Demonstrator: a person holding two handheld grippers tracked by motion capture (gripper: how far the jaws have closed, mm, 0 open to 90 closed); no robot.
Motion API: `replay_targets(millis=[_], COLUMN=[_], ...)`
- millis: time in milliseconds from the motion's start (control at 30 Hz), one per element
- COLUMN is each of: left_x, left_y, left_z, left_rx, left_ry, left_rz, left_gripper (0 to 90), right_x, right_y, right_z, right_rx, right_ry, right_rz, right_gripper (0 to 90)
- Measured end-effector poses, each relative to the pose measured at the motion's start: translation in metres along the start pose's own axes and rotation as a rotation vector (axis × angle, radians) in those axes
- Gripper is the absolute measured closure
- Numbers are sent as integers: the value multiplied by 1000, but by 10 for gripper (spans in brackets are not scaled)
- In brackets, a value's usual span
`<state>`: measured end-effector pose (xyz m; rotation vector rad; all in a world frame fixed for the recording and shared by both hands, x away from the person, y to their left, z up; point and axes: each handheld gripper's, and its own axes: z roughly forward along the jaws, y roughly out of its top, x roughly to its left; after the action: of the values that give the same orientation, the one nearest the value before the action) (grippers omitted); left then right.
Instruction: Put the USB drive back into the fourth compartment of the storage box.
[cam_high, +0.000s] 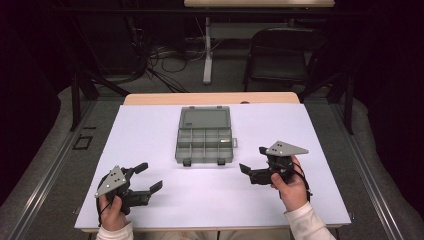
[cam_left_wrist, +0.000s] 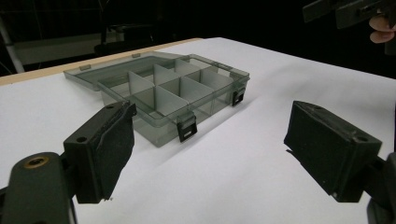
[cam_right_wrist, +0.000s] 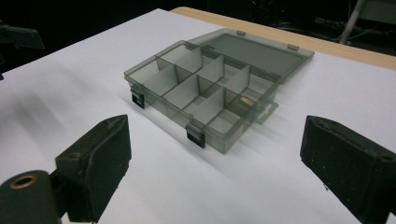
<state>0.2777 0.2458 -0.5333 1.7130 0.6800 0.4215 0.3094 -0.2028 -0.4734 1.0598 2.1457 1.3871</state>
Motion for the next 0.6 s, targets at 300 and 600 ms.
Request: replay_targets(millis=[300,600], left_x=[0,1], left_y=[-1,-1], left_z=[1,2], left_rx=[4,7], left_ry=[2,3], left_rz=[-4,-8], left_gripper=[154,154], right_x=[-11,-19], right_y=[-28,-51], right_z=[-14,-23], right_rx=[24,30], right_ry=[-69,-97], right_rz=[-7,31], right_gripper=[85,85])
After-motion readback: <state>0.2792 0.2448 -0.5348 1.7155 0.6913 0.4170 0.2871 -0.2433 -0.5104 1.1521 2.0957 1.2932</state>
